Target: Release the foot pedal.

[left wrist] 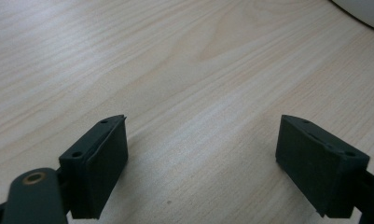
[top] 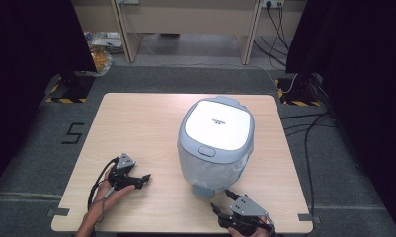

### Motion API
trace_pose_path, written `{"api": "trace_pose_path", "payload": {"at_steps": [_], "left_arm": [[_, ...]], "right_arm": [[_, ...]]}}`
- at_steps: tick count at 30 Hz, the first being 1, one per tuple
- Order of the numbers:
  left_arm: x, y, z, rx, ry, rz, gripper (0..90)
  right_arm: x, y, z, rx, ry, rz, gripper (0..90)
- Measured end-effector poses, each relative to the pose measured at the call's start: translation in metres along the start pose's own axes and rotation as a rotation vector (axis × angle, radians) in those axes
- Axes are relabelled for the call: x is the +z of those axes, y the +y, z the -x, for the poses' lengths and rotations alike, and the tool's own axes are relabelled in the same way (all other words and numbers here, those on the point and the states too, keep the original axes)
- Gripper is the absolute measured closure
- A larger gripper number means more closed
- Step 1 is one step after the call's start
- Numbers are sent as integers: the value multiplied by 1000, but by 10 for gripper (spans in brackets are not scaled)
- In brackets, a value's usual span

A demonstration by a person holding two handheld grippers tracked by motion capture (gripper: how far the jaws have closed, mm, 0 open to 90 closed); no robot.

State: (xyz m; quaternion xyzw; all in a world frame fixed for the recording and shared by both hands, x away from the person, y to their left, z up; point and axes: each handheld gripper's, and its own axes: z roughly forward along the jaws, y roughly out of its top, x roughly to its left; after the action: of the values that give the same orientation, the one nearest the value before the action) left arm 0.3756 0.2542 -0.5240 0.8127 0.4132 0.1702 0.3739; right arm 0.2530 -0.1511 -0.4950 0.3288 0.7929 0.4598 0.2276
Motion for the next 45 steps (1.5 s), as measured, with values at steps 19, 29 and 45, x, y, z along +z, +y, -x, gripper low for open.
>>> {"api": "trace_pose_path", "payload": {"at_steps": [19, 29, 45], "left_arm": [[0, 0, 0, -1, 0, 1, 161], [0, 0, 0, -1, 0, 1, 161], [0, 0, 0, -1, 0, 1, 161]], "right_arm": [[-26, -14, 32, 90, -110, 5, 259], [-32, -28, 55, 172, -178, -51, 229], [-35, -42, 72, 216, -197, -109, 202]]}}
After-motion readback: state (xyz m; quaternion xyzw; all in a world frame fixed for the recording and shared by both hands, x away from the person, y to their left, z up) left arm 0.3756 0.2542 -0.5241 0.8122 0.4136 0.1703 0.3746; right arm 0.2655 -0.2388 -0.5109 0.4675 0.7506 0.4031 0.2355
